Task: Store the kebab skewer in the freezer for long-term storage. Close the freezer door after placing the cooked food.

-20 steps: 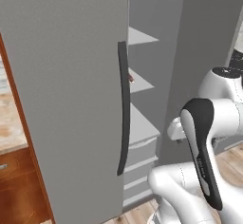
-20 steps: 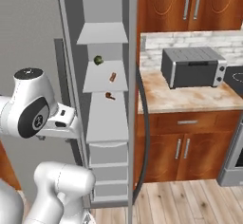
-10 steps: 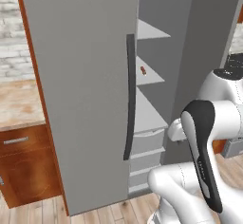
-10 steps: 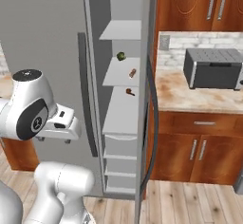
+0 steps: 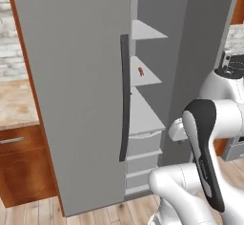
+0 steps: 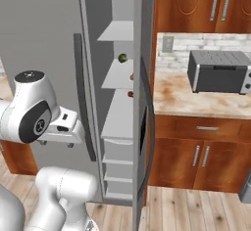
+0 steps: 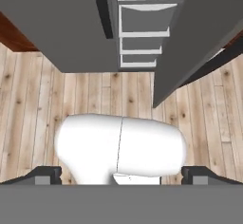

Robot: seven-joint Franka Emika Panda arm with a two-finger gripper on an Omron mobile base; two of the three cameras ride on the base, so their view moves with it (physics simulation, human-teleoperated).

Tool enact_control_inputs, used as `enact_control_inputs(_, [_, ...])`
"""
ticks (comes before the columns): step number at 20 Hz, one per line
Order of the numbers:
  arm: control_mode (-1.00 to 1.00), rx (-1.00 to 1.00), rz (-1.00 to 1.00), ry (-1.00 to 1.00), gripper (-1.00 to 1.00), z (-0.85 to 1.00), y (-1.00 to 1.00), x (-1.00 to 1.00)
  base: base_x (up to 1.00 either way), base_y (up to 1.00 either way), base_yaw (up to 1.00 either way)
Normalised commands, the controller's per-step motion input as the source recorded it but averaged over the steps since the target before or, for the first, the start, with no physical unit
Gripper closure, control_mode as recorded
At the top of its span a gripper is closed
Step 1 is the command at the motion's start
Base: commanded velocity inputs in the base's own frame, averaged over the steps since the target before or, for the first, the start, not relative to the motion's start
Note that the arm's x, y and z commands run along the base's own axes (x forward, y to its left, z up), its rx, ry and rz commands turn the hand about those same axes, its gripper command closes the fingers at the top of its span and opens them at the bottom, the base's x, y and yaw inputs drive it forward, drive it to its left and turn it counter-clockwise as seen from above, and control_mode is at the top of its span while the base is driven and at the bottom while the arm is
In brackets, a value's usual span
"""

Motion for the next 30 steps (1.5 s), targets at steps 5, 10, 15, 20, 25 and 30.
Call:
enact_control_inputs(5, [1.00, 0.00, 0.00, 0.00, -1.00, 0.00, 0.00, 0.00, 0.00, -0.30, 0.00])
enact_control_inputs(10, [1.00, 0.00, 0.00, 0.00, -1.00, 0.00, 0.00, 0.00, 0.00, -0.50, 0.04])
enact_control_inputs(15, [1.00, 0.00, 0.00, 0.00, -1.00, 0.00, 0.00, 0.00, 0.00, -0.31, 0.06])
enact_control_inputs(20, [1.00, 0.00, 0.00, 0.00, -1.00, 0.00, 0.00, 0.00, 0.00, 0.00, 0.03])
enact_control_inputs(25, [1.00, 0.00, 0.00, 0.00, -1.00, 0.00, 0.00, 0.00, 0.00, 0.00, 0.00])
enact_control_inputs(30, [1.00, 0.00, 0.00, 0.00, -1.00, 0.00, 0.00, 0.00, 0.00, 0.00, 0.00])
